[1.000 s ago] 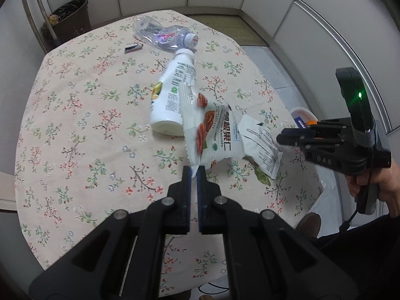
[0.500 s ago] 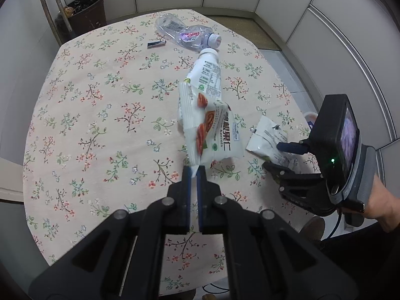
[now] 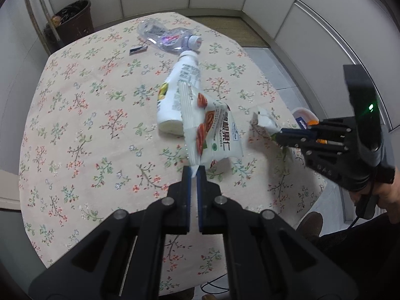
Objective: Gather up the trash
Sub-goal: 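Carry snack bag and white packet over the white bucket and release both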
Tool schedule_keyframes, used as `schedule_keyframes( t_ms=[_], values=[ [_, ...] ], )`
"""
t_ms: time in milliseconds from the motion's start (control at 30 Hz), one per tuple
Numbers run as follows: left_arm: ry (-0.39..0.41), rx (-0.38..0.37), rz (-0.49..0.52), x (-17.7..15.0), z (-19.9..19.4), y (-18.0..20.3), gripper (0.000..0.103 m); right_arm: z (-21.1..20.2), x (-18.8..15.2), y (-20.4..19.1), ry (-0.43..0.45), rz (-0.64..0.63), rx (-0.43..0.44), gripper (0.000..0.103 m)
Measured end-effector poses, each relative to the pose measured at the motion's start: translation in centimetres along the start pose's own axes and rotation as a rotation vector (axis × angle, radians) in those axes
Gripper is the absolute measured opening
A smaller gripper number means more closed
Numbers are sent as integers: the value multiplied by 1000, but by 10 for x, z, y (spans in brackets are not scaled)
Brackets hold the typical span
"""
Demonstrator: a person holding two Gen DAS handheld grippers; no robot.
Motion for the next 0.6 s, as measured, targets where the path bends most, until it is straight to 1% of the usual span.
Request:
schedule_keyframes(
  t_ms=[100, 167, 233, 300, 367, 433, 500, 600],
  values=[
    [2, -19, 30, 3, -1, 18, 5, -29, -4, 19, 51, 60, 2, 6],
    [-3, -41, 53, 5, 0, 36, 5, -49, -11, 35, 83, 97, -10, 6],
    [-9, -64, 82, 7, 2, 58, 5, -69, -23, 56, 105, 162, -23, 6],
    [-18, -93, 129, 7, 5, 89, 5, -84, -39, 78, 110, 209, -54, 6],
    [-31, -105, 184, 6, 11, 121, 5, -97, -59, 108, 110, 286, -75, 6],
    [-47, -108, 258, 3, 22, 157, 5, -104, -80, 132, 106, 354, -88, 6],
    [-57, -98, 318, 1, 32, 185, 5, -107, -101, 154, 101, 413, -89, 6],
    [-74, -51, 412, 4, 60, 226, 5, -103, -125, 175, 84, 487, -73, 6]
  ],
)
Point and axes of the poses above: each gripper's, at about its wrist camera, not at the fingertips, and z roughly the way its jaws point, y to its right, x to its top, the point moved 7 cm from there along z, roughly the way its jaws point, and after that the axes turned 12 degrees about -z, right-handed, at the moved point
